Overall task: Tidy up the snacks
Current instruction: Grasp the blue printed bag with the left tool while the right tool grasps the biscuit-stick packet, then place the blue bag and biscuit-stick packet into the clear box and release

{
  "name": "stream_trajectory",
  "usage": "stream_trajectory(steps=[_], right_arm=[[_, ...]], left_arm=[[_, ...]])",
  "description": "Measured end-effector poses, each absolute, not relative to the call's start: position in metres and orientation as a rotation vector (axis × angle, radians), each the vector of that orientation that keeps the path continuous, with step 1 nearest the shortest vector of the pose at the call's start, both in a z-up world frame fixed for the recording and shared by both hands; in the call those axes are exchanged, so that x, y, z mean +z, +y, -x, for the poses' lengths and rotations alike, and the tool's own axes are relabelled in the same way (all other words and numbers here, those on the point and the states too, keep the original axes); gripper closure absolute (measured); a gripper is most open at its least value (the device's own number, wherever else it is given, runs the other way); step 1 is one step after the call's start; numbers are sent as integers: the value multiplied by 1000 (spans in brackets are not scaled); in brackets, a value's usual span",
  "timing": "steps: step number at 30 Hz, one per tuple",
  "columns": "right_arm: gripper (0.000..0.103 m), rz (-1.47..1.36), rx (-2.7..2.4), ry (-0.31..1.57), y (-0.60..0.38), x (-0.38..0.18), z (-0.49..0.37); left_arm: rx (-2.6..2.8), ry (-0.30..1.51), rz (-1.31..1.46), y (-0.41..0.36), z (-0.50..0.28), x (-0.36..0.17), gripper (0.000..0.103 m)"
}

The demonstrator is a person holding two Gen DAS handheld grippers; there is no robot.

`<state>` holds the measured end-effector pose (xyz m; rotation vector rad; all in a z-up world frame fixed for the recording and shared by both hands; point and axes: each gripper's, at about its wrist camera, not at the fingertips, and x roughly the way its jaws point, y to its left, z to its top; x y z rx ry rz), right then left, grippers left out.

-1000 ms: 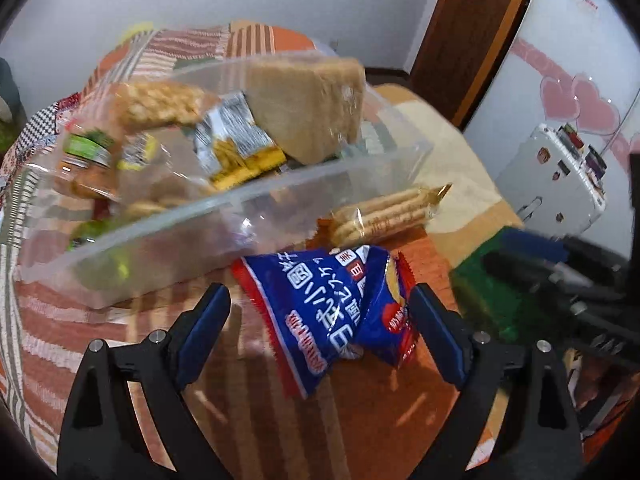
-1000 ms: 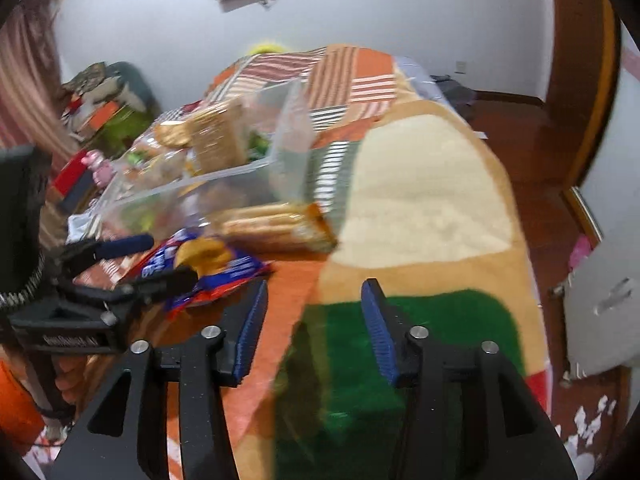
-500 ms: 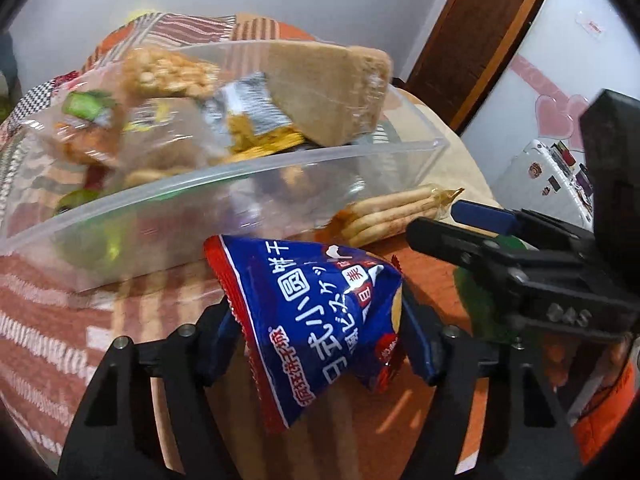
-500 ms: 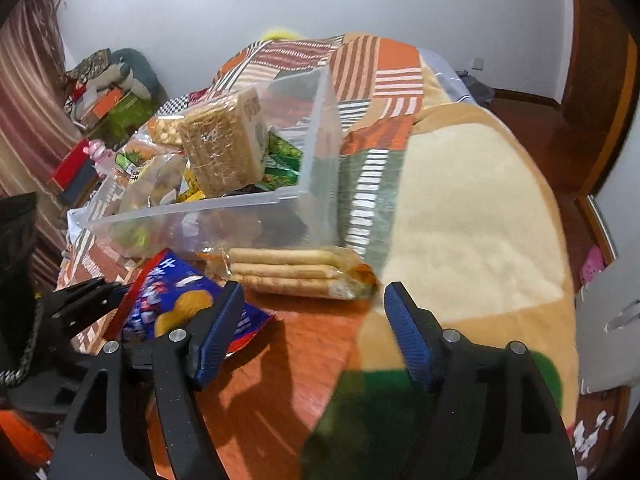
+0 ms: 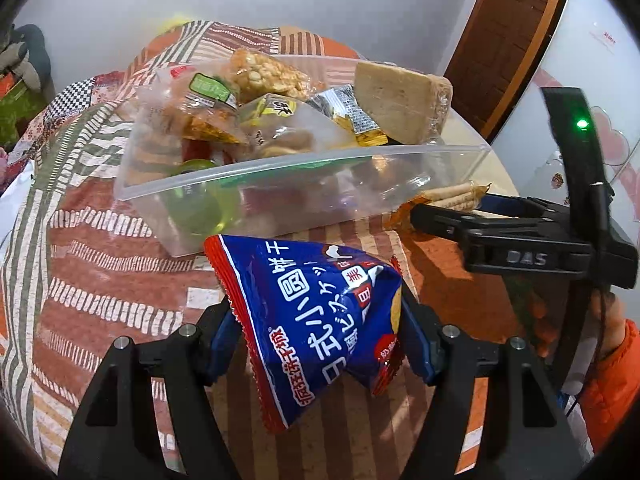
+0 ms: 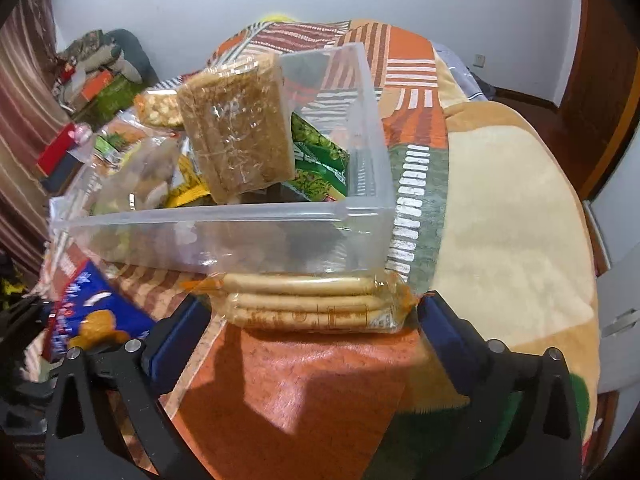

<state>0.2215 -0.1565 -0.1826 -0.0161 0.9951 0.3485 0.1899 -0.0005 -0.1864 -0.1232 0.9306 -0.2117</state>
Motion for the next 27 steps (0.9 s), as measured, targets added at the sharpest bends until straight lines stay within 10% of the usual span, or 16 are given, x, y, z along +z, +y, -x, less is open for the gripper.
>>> stream_trajectory(steps=[7,27], right_arm=[[27,-27,378,993,-162,-181,-214],[29,-50,466,761,-167,-105,-171]], left_arm=[[-217,886,110,-5,-179,-171,34],[-145,721,201,33,-188,-101,34]])
